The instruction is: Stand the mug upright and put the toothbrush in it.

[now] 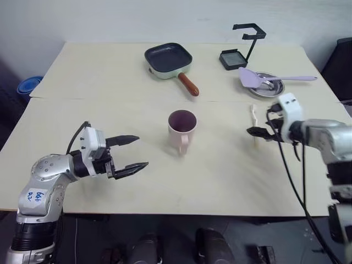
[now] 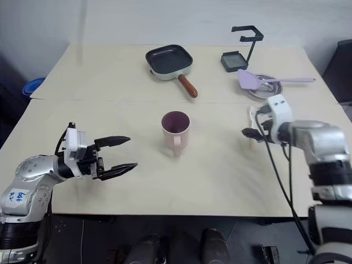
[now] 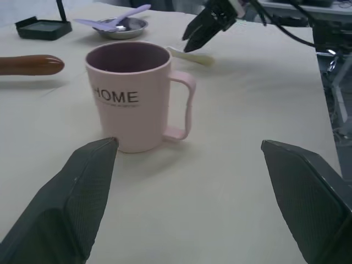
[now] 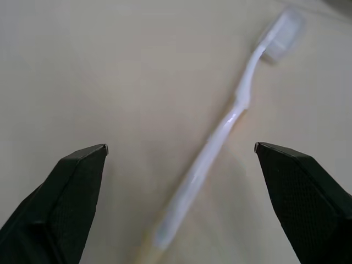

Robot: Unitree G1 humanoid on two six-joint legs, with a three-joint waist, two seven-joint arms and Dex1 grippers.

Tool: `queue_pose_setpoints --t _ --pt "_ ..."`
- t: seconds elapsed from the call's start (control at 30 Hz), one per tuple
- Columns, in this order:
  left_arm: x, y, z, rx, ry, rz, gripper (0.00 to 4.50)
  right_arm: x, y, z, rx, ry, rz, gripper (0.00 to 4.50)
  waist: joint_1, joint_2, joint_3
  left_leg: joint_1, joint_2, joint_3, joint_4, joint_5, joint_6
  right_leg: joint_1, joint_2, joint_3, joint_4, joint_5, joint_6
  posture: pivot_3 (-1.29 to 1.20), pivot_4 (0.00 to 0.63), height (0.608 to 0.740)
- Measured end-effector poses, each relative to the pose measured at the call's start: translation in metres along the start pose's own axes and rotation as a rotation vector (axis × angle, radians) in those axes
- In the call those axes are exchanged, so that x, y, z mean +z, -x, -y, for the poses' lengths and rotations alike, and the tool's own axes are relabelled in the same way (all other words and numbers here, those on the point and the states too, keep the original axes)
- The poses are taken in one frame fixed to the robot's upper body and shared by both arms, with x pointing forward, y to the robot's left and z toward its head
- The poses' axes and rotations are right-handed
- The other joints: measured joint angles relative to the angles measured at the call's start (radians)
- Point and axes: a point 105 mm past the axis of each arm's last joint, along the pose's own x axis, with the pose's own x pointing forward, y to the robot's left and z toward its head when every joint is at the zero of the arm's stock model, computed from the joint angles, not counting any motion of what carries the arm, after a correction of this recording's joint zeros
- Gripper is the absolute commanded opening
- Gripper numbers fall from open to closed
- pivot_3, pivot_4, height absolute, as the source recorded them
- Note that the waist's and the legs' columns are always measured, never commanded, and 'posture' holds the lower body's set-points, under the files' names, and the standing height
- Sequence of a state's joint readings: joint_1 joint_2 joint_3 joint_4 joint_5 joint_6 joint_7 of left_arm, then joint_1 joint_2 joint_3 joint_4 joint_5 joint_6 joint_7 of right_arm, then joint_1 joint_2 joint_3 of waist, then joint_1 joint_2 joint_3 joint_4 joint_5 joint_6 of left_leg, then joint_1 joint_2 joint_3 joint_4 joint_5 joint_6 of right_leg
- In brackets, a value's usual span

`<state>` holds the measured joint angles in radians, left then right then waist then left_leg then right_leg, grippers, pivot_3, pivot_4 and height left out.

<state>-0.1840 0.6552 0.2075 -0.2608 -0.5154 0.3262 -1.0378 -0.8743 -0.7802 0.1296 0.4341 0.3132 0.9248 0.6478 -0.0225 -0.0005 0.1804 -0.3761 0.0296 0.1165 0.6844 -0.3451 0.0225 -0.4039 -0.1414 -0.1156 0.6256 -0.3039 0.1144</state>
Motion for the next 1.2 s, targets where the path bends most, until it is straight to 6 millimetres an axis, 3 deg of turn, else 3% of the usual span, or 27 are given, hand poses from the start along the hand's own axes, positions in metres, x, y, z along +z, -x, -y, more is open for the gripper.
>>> queue_pose_setpoints --t 0.13,0.37,0.47,0.57,0.7,0.77,0.87,0.97,1.13,1.2 --pt "0.001 0.001 0.001 0.019 -0.009 -0.001 4.5 -0.006 -0.014 0.011 -0.049 0.022 -0.1 2.45 0.001 0.0 0.0 0.0 -0.001 0.0 0.0 0.0 0.0 0.0 -0.001 0.0 0.0 0.0 0.0 0.0 0.15 0.74" --pt "0.004 0.008 0.007 0.007 0.003 -0.01 4.5 -0.005 -0.013 0.018 -0.028 0.0 -0.143 0.11 -0.004 0.0 0.0 0.0 0.0 0.0 0.0 0.0 0.0 0.0 0.0 0.0 0.0 0.0 0.0 0.0 0.15 0.74" --pt "0.005 0.007 0.008 0.005 0.002 -0.004 4.5 -0.002 -0.015 0.016 0.023 0.009 -0.079 0.09 -0.005 0.0 0.0 0.0 0.0 0.0 0.0 0.0 0.0 0.0 0.0 0.0 0.0 0.0 0.0 0.0 0.15 0.74" --pt "0.008 0.009 0.006 0.036 0.011 0.019 4.5 0.02 -0.021 -0.012 0.232 -0.004 0.179 0.09 -0.01 0.0 0.0 0.0 0.001 0.001 -0.001 0.0 -0.001 -0.001 0.002 0.001 0.0 0.0 0.0 0.0 0.15 0.74" --pt "0.007 0.017 0.001 0.1 0.075 0.049 4.5 0.077 0.01 -0.087 0.61 -0.017 0.815 0.09 -0.015 0.0 0.0 0.0 0.006 0.002 -0.002 0.0 -0.005 -0.004 0.008 0.004 0.001 0.0 0.0 0.0 0.15 0.74" --pt "0.007 0.018 0.0 0.118 0.091 0.058 4.5 0.091 0.025 -0.105 0.669 0.006 0.931 0.09 -0.009 0.0 0.0 0.0 0.006 0.002 -0.002 0.0 -0.005 -0.004 0.007 0.005 0.001 0.0 0.0 0.0 0.15 0.74" --pt "0.005 0.023 -0.005 0.163 0.113 0.063 4.5 0.11 0.045 -0.15 0.776 0.027 1.132 0.09 -0.007 0.0 0.0 0.0 0.005 0.002 -0.001 0.0 -0.005 -0.004 0.007 0.007 0.002 0.0 0.0 0.0 0.15 0.74" --pt "0.003 0.022 -0.005 0.167 0.121 0.07 4.5 0.112 0.042 -0.179 0.808 0.06 1.187 0.09 -0.004 0.0 0.0 0.0 0.003 0.001 -0.001 0.0 -0.004 -0.004 0.006 0.007 0.002 0.0 0.0 0.0 0.15 0.74" --pt "0.003 0.02 -0.005 0.164 0.124 0.069 4.5 0.091 0.018 -0.183 0.735 0.116 1.181 0.09 -0.01 -0.001 0.0 0.0 0.003 0.002 -0.001 -0.001 -0.004 -0.004 0.006 0.008 0.002 0.0 0.0 0.0 0.15 0.74" --pt "0.003 0.019 -0.005 0.163 0.124 0.069 4.5 0.083 0.013 -0.184 0.735 0.147 1.178 0.82 -0.012 -0.001 0.0 0.0 0.003 0.002 -0.001 0.0 -0.004 -0.005 0.007 0.008 0.002 0.0 0.0 0.0 0.15 0.74"
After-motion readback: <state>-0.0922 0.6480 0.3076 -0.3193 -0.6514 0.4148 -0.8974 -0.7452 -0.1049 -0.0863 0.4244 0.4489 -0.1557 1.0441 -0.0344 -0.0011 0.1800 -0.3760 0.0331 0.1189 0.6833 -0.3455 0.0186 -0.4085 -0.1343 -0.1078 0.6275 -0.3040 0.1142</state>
